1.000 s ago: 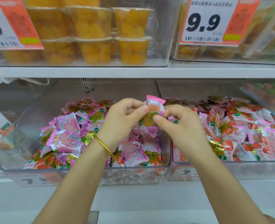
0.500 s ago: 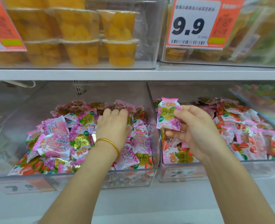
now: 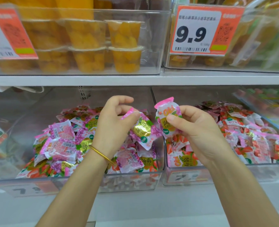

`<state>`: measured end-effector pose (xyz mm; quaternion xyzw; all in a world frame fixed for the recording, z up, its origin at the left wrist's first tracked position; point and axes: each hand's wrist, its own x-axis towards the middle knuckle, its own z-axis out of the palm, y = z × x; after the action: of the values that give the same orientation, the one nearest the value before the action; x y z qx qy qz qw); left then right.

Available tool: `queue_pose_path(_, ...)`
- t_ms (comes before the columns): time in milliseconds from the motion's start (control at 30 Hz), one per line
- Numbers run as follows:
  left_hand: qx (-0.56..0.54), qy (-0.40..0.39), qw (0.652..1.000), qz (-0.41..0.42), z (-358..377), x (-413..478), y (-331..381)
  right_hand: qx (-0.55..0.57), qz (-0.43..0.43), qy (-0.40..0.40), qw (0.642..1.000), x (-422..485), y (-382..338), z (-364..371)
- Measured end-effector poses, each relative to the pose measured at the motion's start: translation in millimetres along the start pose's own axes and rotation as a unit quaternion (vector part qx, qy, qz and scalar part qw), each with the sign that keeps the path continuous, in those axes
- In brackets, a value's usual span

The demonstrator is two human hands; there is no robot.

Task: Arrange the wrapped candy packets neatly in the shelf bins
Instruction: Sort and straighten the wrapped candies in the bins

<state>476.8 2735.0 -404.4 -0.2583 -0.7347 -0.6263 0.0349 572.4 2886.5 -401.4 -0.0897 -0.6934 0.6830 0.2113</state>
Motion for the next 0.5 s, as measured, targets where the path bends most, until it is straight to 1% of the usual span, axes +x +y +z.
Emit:
queue_pose_path(100,-0.058,-0.014,0.998,-0.020,9,-4,5,0.017,0.007,-0.041,0.999,-5,-4,1)
queue_pose_path(200,-0.086,-0.010,0.996,-0.019,22,-6,9,-0.005,0.026,-0.061,0.998,-9,-8,-3)
queue_pose_path(267,-0.111,-0.015,0.993,-0.025,32,-8,12,-0.028,0.041,-0.050,0.998,-11,-9,-9)
queue_pose_path(333,-0.116,-0.028,0.992,-0.030,39,-6,13,-0.024,0.050,-0.012,0.998,-10,-11,-19)
queue_pose_path(367,-0.096,-0.031,0.995,-0.023,42,-4,11,-0.019,0.056,0.017,0.998,-8,-10,-27)
queue_pose_path(400,-0.053,-0.033,0.998,-0.007,45,1,8,-0.016,0.065,0.049,0.997,-6,-8,-35)
queue_pose_path(433,0.006,-0.042,0.999,0.011,48,7,4,-0.013,0.075,0.080,0.994,-4,-6,-44)
queue_pose_path(500,0.118,-0.078,0.989,0.033,55,16,-2,-0.025,0.087,0.130,0.987,2,-1,-62)
